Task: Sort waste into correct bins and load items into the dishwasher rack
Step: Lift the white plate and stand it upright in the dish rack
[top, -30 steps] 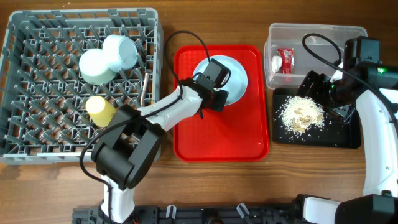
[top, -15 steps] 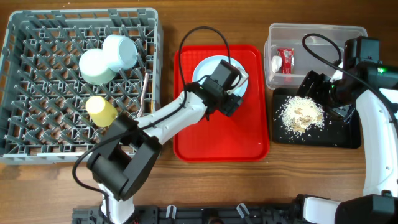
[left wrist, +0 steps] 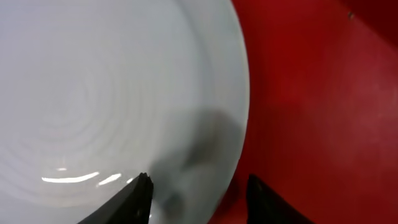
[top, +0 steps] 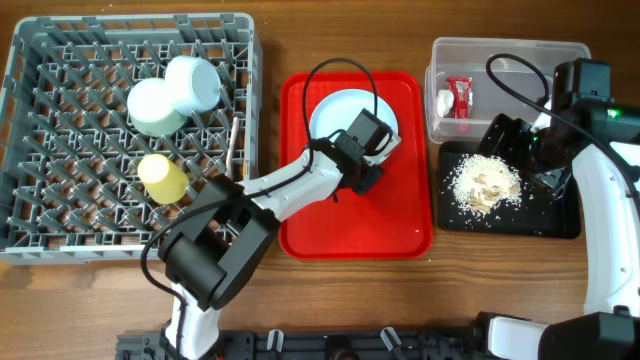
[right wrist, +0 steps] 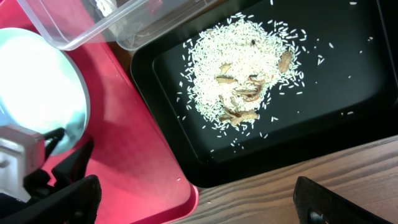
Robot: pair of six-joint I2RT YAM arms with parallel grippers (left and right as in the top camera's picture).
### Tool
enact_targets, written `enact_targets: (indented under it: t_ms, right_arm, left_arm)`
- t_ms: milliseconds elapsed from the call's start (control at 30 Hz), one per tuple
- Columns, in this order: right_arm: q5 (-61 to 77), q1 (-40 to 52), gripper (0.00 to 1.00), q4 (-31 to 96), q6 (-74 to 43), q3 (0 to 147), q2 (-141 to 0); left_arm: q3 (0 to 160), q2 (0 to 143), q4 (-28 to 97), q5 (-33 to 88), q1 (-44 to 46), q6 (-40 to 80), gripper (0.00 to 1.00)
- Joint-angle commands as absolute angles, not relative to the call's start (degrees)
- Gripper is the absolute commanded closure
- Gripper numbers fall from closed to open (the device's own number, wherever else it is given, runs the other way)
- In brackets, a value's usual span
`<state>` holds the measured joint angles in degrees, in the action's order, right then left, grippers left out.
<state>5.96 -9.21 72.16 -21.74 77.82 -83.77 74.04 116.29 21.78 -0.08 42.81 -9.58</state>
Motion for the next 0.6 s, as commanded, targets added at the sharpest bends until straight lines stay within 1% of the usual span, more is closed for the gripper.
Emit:
enact_targets:
  t_ms: [0,33,67,100,267,567]
  right_arm:
    - [6.5,-9.3,0.00,72.1,-21.0,78.3,-82.5]
    - [6.5,-9.3,0.00,72.1,-21.0,78.3,-82.5]
    - [6.5,-9.3,0.00,72.1,-21.1,78.3,-82.5]
    - [6.5,-9.3,0.00,72.1,-21.0,78.3,-82.5]
    - [6.5,-9.3,0.00,72.1,-21.0,78.3,-82.5]
    - [6.5,-9.3,0.00,72.3,-21.0,78.3,-82.5]
  left_arm:
    - [73.5,118.3,23.5,0.6,43.4,-9.9,0.55]
    - [73.5,118.6,23.7,0.6,43.4,-9.9,0.60]
    - [73.5,118.7,23.9,0.6,43.4,-9.9,0.71]
    - [73.5,118.7,23.9,0.6,43.4,-9.9,0.77]
    - [73.5,118.6,22.6,-2.1,43.4,-9.9,0.96]
    - [74.2,115.7,21.5,-3.1,43.4,-9.9,0.96]
